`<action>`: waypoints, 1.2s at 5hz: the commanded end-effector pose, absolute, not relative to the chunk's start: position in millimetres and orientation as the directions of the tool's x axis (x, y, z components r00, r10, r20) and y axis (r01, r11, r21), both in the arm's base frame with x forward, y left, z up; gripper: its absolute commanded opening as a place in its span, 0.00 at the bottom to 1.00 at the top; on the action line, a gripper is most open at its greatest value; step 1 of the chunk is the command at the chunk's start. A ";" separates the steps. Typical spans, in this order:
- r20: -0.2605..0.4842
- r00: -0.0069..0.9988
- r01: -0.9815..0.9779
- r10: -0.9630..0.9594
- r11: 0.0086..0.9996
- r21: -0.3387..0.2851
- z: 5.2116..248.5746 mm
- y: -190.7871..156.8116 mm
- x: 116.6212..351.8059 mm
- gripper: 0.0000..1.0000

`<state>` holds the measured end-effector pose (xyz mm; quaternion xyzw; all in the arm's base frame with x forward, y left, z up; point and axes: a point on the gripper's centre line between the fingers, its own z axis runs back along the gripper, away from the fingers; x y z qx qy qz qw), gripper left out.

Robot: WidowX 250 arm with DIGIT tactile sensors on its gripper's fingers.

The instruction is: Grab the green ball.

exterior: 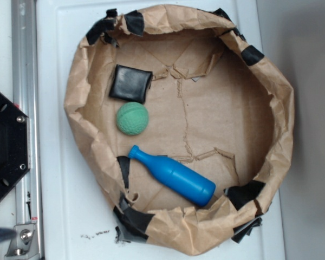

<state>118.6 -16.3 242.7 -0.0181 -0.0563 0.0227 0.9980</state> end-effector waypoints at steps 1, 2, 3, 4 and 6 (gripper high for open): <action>0.112 0.993 -0.043 0.047 0.998 -0.039 242.7 -16.3 118.6 1.00; 0.172 0.981 0.091 -0.084 0.995 -0.030 229.3 -20.3 168.6 1.00; 0.129 0.986 0.108 -0.108 0.994 0.013 196.0 -19.4 210.0 1.00; 0.052 0.994 0.098 -0.099 0.995 0.014 158.4 -12.6 220.6 1.00; -0.066 0.996 0.058 -0.053 0.995 0.079 117.6 15.2 202.2 1.00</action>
